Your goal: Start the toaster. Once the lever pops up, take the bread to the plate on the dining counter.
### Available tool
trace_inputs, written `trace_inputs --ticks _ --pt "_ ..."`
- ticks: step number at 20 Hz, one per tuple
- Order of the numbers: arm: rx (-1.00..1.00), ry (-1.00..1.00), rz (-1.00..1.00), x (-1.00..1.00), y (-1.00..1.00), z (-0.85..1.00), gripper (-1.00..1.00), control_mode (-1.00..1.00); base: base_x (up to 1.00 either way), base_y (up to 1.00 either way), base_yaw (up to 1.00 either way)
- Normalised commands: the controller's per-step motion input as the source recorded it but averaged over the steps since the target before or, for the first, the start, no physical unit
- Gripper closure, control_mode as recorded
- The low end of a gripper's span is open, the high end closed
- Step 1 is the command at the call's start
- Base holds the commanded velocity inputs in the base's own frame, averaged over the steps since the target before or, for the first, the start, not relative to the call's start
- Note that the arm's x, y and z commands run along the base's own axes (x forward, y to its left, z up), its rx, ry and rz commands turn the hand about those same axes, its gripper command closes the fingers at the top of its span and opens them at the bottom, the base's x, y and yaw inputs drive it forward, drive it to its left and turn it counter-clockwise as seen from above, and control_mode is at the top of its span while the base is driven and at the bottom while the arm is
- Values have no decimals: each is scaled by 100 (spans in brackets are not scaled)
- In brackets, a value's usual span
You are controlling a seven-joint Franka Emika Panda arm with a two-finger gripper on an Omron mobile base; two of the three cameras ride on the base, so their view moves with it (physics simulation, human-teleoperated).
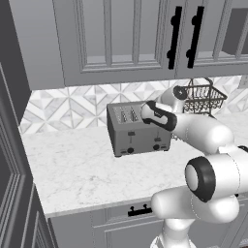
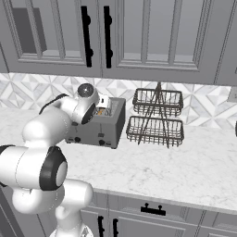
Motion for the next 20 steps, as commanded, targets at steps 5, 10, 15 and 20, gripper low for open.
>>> trace_inputs --ticks 5,10,15,20 --pt "0 0 0 0 0 0 -100 -100 0 0 0" --pt "0 0 0 0 0 0 -100 -100 0 0 0" --pt "0 0 0 0 0 0 -100 -100 0 0 0" --pt "0 0 0 0 0 0 -100 -100 0 0 0"
